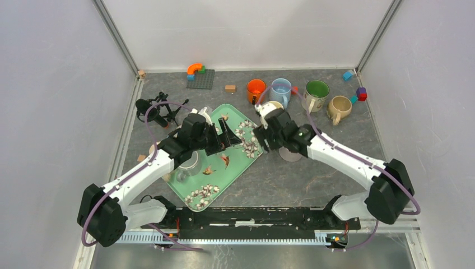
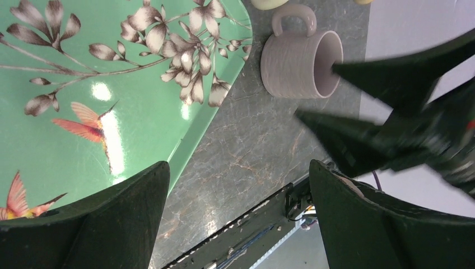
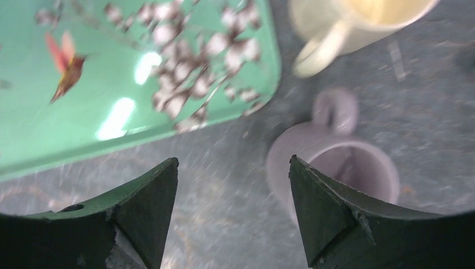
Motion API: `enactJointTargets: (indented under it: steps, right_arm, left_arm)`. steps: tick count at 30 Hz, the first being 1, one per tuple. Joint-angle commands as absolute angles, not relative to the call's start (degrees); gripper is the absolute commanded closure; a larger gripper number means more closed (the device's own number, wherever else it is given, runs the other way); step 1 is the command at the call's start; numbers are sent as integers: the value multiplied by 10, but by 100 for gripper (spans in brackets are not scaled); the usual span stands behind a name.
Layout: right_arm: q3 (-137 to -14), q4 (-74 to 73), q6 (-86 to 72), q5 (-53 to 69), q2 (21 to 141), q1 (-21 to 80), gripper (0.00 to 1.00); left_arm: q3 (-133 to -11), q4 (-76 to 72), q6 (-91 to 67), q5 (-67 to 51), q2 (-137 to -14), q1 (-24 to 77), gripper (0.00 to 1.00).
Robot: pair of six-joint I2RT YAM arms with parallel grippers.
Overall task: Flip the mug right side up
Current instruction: Place the cup at the center of the board, then turn over the cup on the tray.
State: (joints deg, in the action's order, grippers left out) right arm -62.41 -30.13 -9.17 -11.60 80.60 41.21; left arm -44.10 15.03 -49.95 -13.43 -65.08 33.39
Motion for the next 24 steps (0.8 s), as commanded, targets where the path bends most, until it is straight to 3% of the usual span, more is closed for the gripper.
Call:
enactJointTargets:
  steps: [1,7,11,24]
  right_arm:
    - [-547,-300,-170,-92,765,464,22]
    - [-443,-256,-207,-79,729,481,19]
    - [-438,-242,-195,-124,740,477,15]
    - [-442,-202,-138,-151,801,374,14]
  left_arm:
    - [-471,159,-462,-117,-637,333,0]
    - [-472,157,-462,-115,-639,333,0]
    - [-474,156,-462,-118,-643,333,0]
    - [-477,166,-458,-113,-638,333,0]
